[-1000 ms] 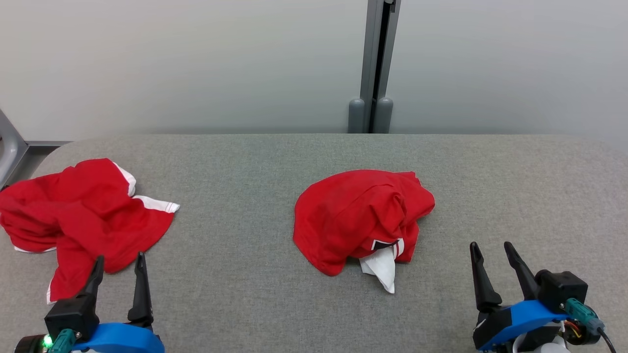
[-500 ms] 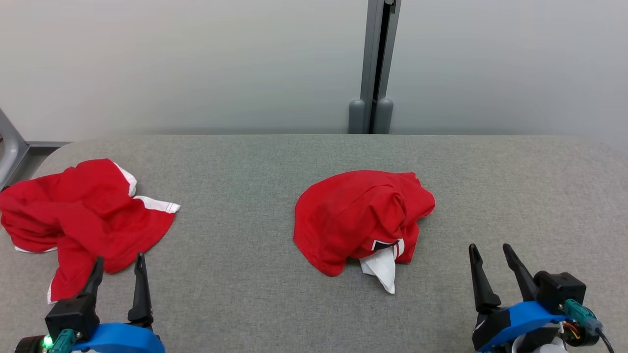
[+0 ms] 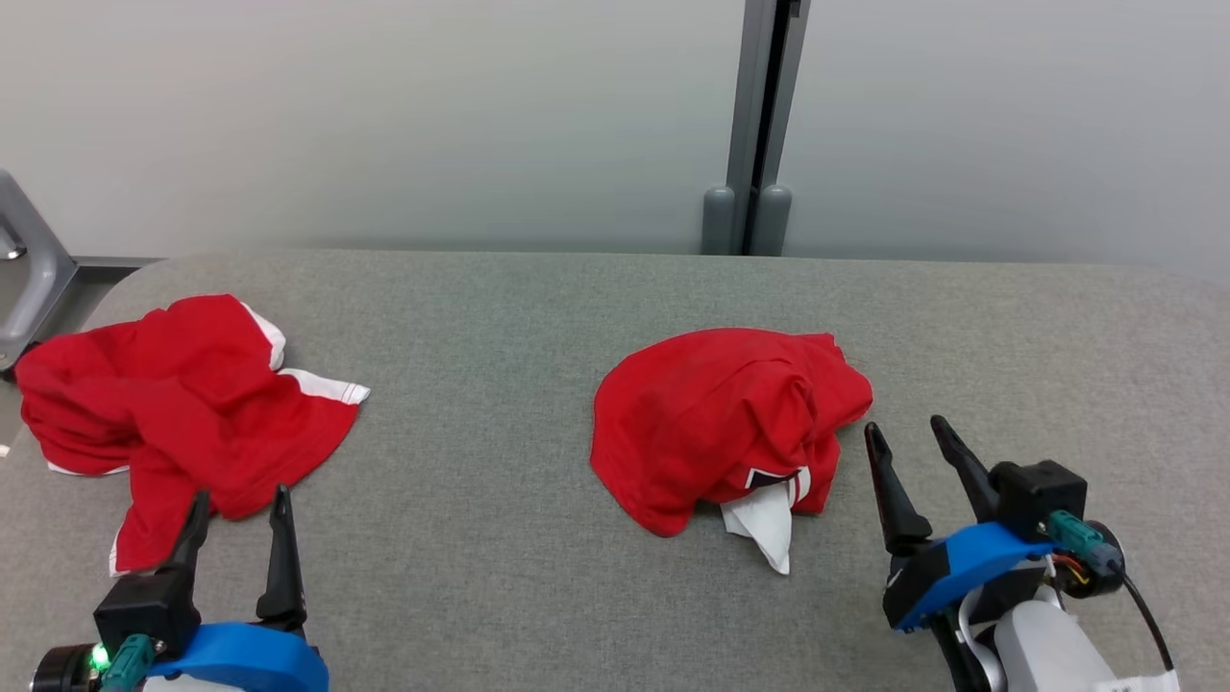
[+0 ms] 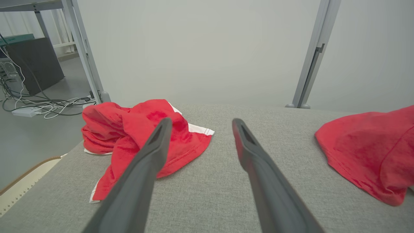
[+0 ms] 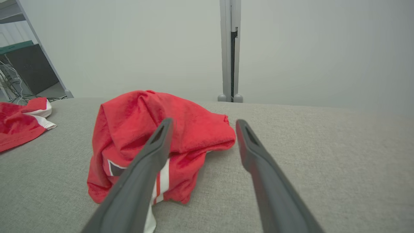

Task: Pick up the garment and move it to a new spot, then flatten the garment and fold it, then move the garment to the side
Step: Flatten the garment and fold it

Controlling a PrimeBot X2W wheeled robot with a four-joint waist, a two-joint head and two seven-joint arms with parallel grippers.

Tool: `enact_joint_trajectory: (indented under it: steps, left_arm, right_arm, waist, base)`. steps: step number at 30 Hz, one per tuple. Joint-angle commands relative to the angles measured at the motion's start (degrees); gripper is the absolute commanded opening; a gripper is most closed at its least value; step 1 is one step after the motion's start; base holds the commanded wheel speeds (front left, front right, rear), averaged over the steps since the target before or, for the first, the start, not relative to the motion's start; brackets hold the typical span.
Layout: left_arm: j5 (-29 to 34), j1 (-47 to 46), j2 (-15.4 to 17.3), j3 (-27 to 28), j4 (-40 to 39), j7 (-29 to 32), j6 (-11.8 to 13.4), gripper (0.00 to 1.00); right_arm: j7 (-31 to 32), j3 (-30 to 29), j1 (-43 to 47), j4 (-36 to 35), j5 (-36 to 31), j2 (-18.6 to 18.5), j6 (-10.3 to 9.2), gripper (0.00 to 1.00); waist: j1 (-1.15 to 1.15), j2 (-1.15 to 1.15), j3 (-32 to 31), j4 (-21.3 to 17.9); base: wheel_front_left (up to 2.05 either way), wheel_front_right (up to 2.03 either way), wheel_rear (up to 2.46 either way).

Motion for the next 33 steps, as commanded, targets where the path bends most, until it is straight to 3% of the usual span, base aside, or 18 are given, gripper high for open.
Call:
enact_joint_trajectory:
  steps: [1, 9, 16, 17, 18, 19, 24, 33]
  left_arm:
    - [0.1, -1.1, 0.2, -0.3, -0.2, -0.1, 0.2, 1.0]
    - [0.6, -4.0, -0.5, -1.4, -0.3, -0.4, -0.4, 1.0]
    - [0.6, -5.8, -1.0, -2.0, 1.1, -1.1, -0.9, 1.0]
    - [0.6, -6.0, -1.0, -2.0, 1.3, -1.2, -0.9, 1.0]
    - [0.6, -6.1, -1.0, -2.0, 1.5, -1.3, -0.9, 1.0]
    - [0.6, -6.2, -1.1, -2.0, 1.6, -1.4, -0.9, 1.0]
    - [0.5, -5.8, -1.1, -1.7, 2.0, -1.7, -0.3, 1.0]
    - [0.2, -4.5, -1.2, -1.5, 2.2, -2.1, 0.1, 1.0]
  right_arm:
    - [-0.1, 0.2, -1.2, 0.7, 0.0, -0.2, 0.13, 1.0]
    - [1.5, 2.1, -7.5, 13.5, 0.1, -0.2, 0.13, 1.0]
    - [-0.1, 6.3, -11.5, 22.9, 4.5, -0.2, 0.13, 1.0]
    - [-0.2, 7.4, -11.8, 24.0, 5.3, -0.2, 0.13, 0.77]
    - [-0.4, 8.3, -12.3, 24.7, 6.3, -0.2, 0.13, 0.34]
    - [-0.7, 8.7, -13.0, 25.2, 7.2, -0.2, 0.12, 0.0]
    - [-1.5, 5.9, -13.4, 27.1, 6.7, -0.8, 0.12, 0.0]
    - [-1.5, -8.6, -7.2, 15.7, 1.3, -7.5, 0.08, 0.0]
  waist:
    - [0.0, -0.01, 0.5, 0.5]
    - [0.0, -0.01, 4.1, 3.2]
    - [0.0, -0.01, 6.3, 4.0]
    - [0.0, -0.01, 6.3, 4.0]
    - [0.0, -0.01, 6.4, 3.9]
    - [0.0, -0.01, 6.4, 3.8]
    - [0.0, -0.01, 5.8, 2.3]
    - [0.0, -0.01, 4.0, -0.2]
  base:
    - [0.0, 0.0, 0.0]
    - [0.0, 0.0, 0.0]
    - [0.0, 0.0, 0.0]
    - [0.0, 0.0, 0.0]
    - [0.0, 0.0, 0.0]
    - [0.0, 0.0, 0.0]
    - [0.0, 0.0, 0.0]
    - [0.0, 0.0, 0.0]
